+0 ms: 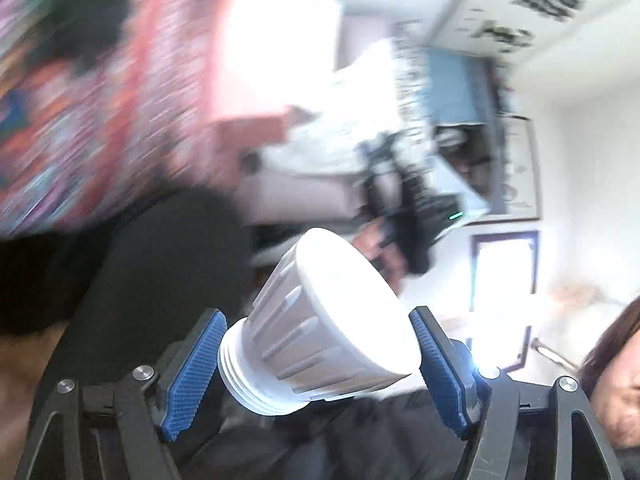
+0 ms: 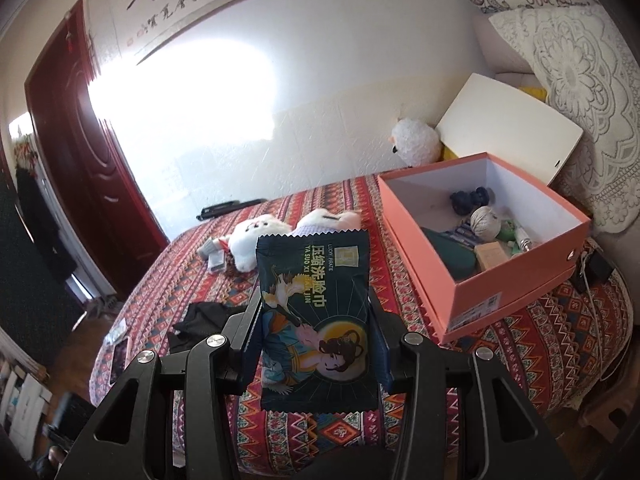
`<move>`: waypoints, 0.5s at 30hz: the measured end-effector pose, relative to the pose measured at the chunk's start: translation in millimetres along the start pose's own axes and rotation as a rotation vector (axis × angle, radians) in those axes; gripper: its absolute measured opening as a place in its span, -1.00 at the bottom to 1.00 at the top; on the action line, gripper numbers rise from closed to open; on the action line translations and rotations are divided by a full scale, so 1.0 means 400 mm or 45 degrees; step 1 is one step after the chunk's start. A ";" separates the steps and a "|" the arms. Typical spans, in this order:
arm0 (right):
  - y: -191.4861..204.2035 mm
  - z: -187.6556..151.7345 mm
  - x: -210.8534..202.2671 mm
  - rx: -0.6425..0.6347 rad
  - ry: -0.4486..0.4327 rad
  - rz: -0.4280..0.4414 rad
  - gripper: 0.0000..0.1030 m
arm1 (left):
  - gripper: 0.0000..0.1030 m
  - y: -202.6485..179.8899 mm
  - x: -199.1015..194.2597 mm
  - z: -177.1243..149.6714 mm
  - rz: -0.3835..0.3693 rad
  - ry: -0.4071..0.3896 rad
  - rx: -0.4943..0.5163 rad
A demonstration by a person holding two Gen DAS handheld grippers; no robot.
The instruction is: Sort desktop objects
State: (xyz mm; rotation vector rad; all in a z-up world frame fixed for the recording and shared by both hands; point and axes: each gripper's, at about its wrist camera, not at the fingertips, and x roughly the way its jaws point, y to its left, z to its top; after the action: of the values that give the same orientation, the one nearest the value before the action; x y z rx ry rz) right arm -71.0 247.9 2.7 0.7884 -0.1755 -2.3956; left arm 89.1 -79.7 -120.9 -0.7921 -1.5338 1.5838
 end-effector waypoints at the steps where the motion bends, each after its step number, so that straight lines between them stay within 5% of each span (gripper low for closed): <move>1: -0.007 0.002 -0.005 0.008 -0.007 0.000 -0.08 | 0.50 -0.032 0.030 0.029 -0.023 -0.009 0.051; 15: -0.240 0.086 -0.078 0.113 -0.118 -0.153 -0.08 | 0.50 -0.244 0.505 0.435 -0.110 0.109 0.441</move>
State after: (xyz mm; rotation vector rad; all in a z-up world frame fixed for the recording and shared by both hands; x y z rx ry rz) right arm -119.7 341.7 17.5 0.7476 -0.2810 -2.5548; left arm -151.0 2.6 5.9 -0.5826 -1.1729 1.6683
